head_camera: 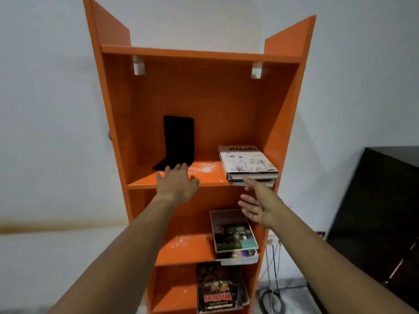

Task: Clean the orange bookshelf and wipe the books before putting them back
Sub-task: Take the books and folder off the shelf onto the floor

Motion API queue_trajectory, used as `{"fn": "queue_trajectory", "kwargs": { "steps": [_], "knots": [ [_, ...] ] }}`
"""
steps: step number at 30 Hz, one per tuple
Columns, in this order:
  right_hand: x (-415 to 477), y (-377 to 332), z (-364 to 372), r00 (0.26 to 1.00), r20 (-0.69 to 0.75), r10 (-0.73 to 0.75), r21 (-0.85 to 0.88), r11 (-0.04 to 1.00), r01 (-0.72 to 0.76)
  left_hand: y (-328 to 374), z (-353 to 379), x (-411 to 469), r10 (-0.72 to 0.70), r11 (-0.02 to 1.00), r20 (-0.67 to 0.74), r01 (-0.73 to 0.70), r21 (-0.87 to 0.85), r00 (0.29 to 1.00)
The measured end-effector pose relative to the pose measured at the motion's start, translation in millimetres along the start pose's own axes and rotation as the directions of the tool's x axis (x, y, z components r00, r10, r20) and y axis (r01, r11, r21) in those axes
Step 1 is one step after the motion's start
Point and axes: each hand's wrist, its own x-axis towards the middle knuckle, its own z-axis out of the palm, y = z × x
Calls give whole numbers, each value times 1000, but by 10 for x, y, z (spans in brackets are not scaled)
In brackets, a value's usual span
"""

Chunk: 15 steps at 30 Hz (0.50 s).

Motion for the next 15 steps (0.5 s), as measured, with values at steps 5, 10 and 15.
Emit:
{"fn": "queue_trajectory", "kwargs": {
  "steps": [5,10,15],
  "knots": [
    [370,0,53,1000,-18,11,223,975,-7,-248,209,142,-72,992,9,71,101,997],
    [590,-145,200,995,-99,-19,318,947,49,-428,322,132,-14,989,42,8,145,999],
    [718,-138,299,989,-134,-56,365,926,102,-532,327,204,-19,987,49,11,161,999]
  ]
}}
